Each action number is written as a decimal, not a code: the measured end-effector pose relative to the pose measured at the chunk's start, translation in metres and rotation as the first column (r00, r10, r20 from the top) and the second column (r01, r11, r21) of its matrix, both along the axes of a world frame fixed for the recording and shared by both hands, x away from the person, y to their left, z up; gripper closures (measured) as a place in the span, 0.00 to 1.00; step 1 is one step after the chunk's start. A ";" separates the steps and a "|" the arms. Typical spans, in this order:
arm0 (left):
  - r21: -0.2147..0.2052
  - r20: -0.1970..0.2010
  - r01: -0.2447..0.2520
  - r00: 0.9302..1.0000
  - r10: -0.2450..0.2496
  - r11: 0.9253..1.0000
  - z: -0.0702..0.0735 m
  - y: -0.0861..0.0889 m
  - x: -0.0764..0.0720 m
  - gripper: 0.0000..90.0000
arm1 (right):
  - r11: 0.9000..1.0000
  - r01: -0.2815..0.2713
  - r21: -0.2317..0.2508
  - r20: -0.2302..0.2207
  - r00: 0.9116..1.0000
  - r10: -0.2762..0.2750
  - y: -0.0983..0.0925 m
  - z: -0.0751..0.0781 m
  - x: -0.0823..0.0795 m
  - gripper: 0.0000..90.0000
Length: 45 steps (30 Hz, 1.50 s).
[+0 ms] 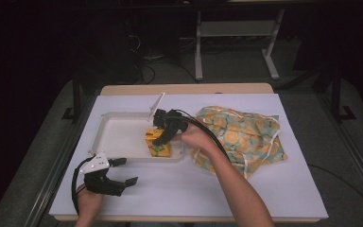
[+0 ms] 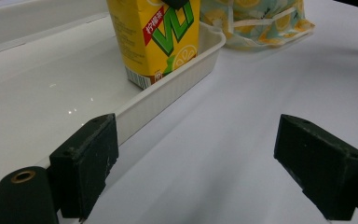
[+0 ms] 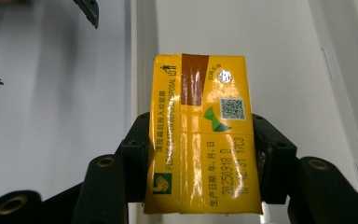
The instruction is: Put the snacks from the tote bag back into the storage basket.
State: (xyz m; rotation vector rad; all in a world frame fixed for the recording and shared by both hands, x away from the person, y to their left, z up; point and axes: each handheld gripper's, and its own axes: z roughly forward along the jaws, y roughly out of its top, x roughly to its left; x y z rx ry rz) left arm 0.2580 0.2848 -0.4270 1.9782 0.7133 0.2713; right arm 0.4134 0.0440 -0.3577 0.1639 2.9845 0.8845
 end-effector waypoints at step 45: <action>0.016 -0.001 0.007 1.000 -0.007 1.000 -0.001 -0.001 0.001 0.15 | 1.000 -0.011 0.010 0.017 1.000 0.010 -0.005 -0.003 -0.010 0.51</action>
